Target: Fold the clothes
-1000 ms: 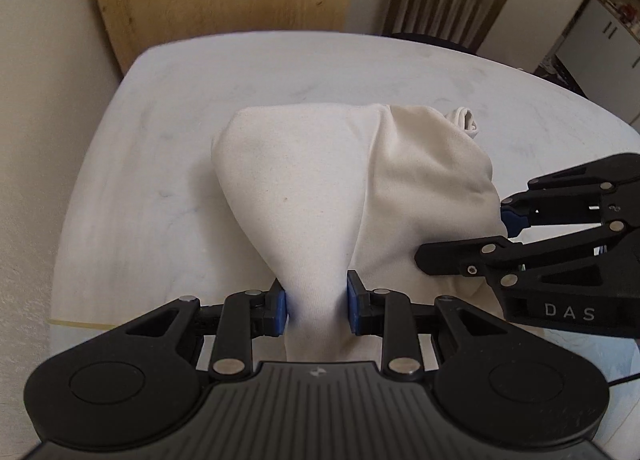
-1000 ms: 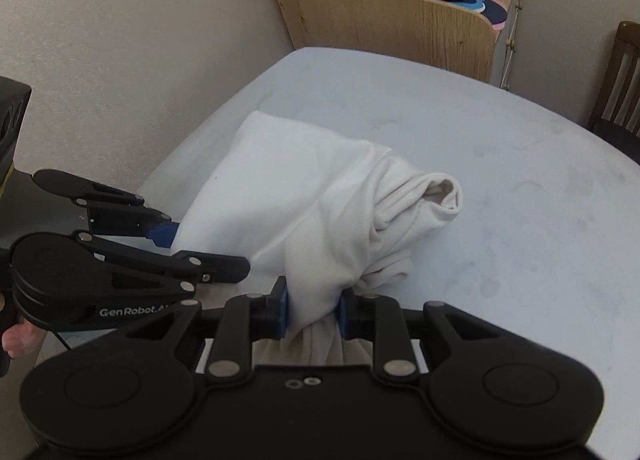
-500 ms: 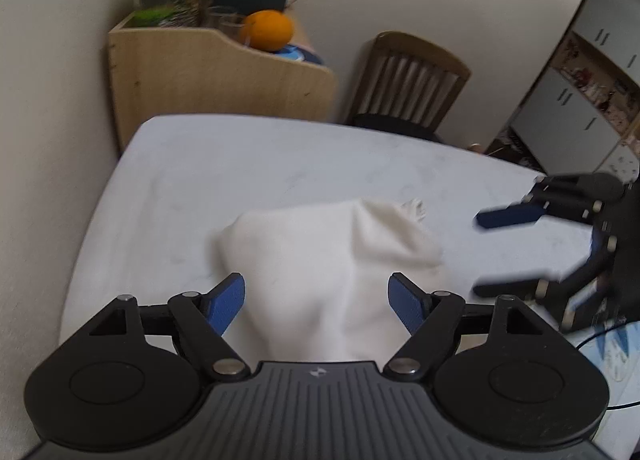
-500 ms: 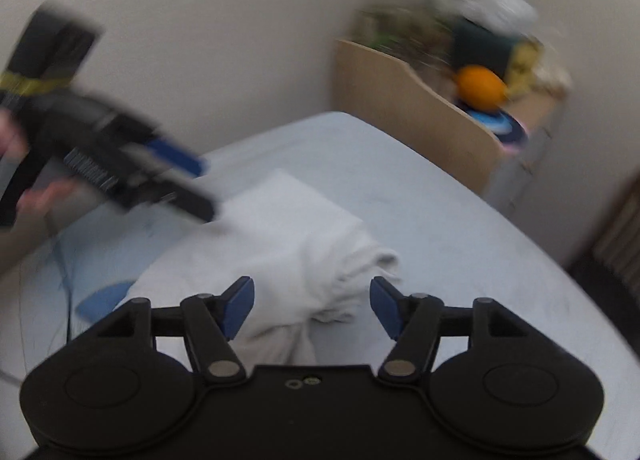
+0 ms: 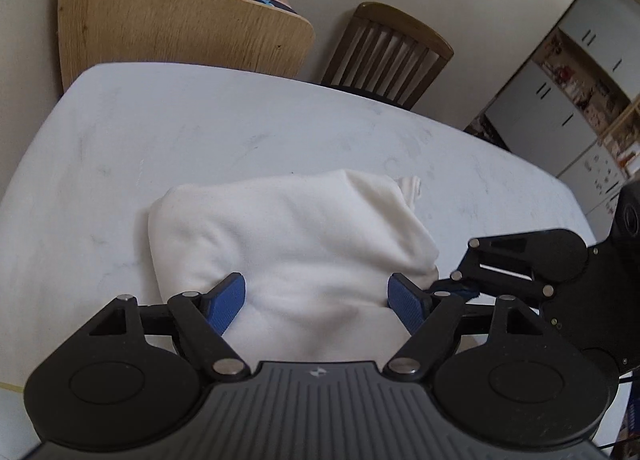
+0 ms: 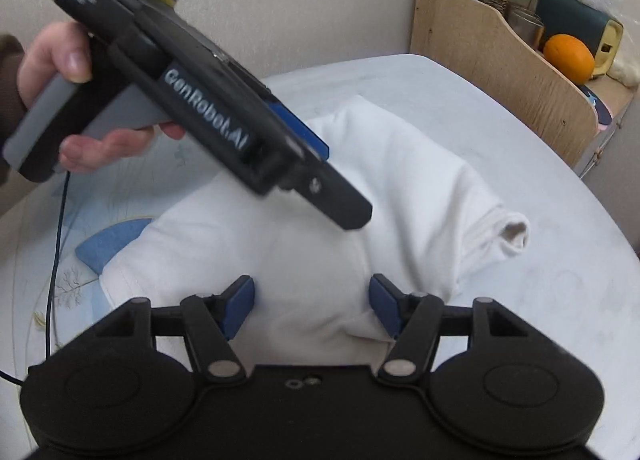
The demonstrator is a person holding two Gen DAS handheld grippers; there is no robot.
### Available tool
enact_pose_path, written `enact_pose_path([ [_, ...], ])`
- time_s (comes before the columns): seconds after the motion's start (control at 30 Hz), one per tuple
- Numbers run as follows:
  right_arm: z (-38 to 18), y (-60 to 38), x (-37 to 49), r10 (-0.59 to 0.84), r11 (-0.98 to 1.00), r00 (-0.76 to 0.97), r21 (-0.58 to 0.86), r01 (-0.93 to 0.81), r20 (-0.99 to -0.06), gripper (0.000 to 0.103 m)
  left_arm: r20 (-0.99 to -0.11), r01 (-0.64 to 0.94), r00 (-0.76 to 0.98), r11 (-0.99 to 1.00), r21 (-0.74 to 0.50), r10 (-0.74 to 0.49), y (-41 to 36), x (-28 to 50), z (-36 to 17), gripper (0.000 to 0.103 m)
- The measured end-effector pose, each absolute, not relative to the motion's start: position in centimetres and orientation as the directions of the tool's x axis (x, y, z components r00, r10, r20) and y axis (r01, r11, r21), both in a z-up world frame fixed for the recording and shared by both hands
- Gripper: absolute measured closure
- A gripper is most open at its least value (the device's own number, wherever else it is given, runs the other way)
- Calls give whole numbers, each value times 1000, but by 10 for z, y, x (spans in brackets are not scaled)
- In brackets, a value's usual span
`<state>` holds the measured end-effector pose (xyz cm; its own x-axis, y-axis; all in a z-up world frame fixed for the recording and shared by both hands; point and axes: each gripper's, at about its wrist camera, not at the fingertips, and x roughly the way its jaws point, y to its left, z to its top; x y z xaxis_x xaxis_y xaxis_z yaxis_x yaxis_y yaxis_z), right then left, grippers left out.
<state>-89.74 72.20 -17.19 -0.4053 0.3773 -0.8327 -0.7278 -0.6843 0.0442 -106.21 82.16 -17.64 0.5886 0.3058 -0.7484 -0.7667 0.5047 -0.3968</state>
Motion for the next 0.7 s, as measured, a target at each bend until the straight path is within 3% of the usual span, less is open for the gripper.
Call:
enact_pose_path([
  [0.27, -159, 685, -892, 340, -747, -469, 69, -661, -815, 0, -719, -709, 641, 566, -421, 269, 780, -1068, -156, 25],
  [0.4, -185, 676, -887, 326, -745, -387, 17, -666, -862, 0, -746, -689, 633, 588, -423, 205, 751, -1066, -174, 25],
  [0.53, -191, 674, -872, 310, -690, -364, 55, -721, -878, 0, -770, -715, 596, 587, -381, 227, 733, -1066, -189, 24],
  [0.7, -165, 643, -851, 355, -645, -355, 48, -762, -865, 0, -799, -757, 541, 566, -327, 262, 715, -1068, -171, 23],
])
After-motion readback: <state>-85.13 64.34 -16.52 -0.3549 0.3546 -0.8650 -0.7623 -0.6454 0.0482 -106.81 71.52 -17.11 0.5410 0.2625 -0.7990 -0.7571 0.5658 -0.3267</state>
